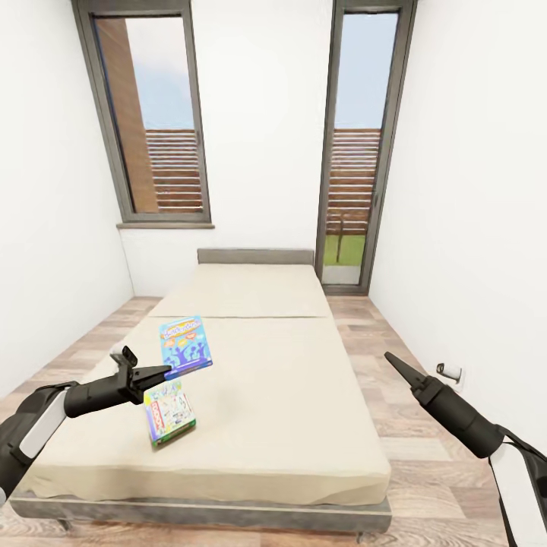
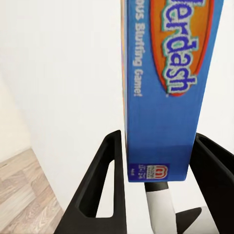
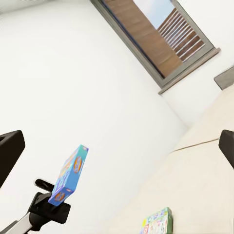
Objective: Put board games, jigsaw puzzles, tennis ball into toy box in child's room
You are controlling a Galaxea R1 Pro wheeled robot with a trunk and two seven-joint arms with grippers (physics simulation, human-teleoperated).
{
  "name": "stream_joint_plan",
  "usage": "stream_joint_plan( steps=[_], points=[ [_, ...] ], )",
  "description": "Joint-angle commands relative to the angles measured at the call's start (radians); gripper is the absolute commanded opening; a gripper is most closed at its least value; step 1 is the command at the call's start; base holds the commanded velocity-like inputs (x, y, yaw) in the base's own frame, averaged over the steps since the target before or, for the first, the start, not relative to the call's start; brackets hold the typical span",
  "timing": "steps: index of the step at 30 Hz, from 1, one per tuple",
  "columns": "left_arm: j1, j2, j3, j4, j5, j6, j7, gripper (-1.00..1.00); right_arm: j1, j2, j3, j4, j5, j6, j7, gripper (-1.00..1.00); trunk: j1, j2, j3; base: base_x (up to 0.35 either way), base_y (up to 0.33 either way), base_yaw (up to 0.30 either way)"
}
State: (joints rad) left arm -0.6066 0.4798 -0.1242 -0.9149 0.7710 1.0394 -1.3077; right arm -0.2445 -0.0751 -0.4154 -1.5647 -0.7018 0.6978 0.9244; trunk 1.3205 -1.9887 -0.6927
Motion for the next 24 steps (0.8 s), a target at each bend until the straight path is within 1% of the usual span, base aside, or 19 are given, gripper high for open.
stream_joint_plan(
  steps=[1, 9, 12, 15, 17, 19, 20, 22, 24],
  points=[
    [-0.001, 0.001, -0.003, 0.001, 0.002, 0.008, -0.003, -1.0, -0.001, 0.0, -0.001, 0.0, -0.004, 0.006, 0.002, 1.0, -0.004, 0.007, 0.002, -0.028, 0.0, 0.0],
    [-0.001, 0.0, -0.003, 0.001, 0.002, 0.008, -0.004, -1.0, -0.001, -0.001, -0.002, -0.002, -0.003, 0.005, -0.008, 1.0, -0.035, 0.063, 0.027, -0.003, 0.0, 0.0],
    [-0.001, 0.001, -0.008, 0.001, 0.002, 0.008, -0.004, -1.0, -0.001, 0.0, 0.004, -0.003, -0.001, 0.012, -0.025, 1.0, -0.046, 0.084, 0.037, 0.0, 0.0, 0.0],
    [-0.001, 0.001, -0.01, 0.001, 0.001, 0.008, -0.004, -1.0, -0.001, 0.001, 0.038, -0.003, -0.002, 0.021, -0.08, 1.0, -0.058, 0.105, 0.046, 0.0, 0.0, 0.0],
    [-0.001, 0.0, -0.012, 0.001, 0.001, 0.008, -0.003, -1.0, 0.0, 0.001, 0.084, -0.003, -0.006, 0.044, -0.147, 1.0, -0.066, 0.119, 0.052, 0.0, 0.0, 0.0],
    [-0.001, 0.0, -0.017, 0.001, 0.001, 0.008, -0.003, -1.0, 0.0, 0.001, 0.111, -0.002, -0.005, 0.058, -0.191, 1.0, -0.073, 0.133, 0.059, 0.0, 0.0, 0.0],
    [-0.001, 0.002, -0.02, 0.001, 0.001, 0.008, -0.003, -1.0, 0.0, 0.001, 0.12, 0.0, -0.008, 0.066, -0.214, 1.0, -0.077, 0.14, 0.062, 0.0, 0.0, 0.0],
    [-0.001, 0.008, -0.022, 0.001, 0.001, 0.008, -0.004, -1.0, 0.001, -0.001, 0.127, -0.003, -0.01, 0.074, -0.232, 1.0, -0.085, 0.154, 0.068, 0.0, 0.0, 0.0],
    [-0.001, 0.013, -0.023, 0.001, 0.002, 0.008, -0.004, -1.0, 0.001, -0.004, 0.129, -0.007, -0.013, 0.08, -0.238, 1.0, -0.092, 0.168, 0.074, 0.0, 0.0, 0.0]
  ],
)
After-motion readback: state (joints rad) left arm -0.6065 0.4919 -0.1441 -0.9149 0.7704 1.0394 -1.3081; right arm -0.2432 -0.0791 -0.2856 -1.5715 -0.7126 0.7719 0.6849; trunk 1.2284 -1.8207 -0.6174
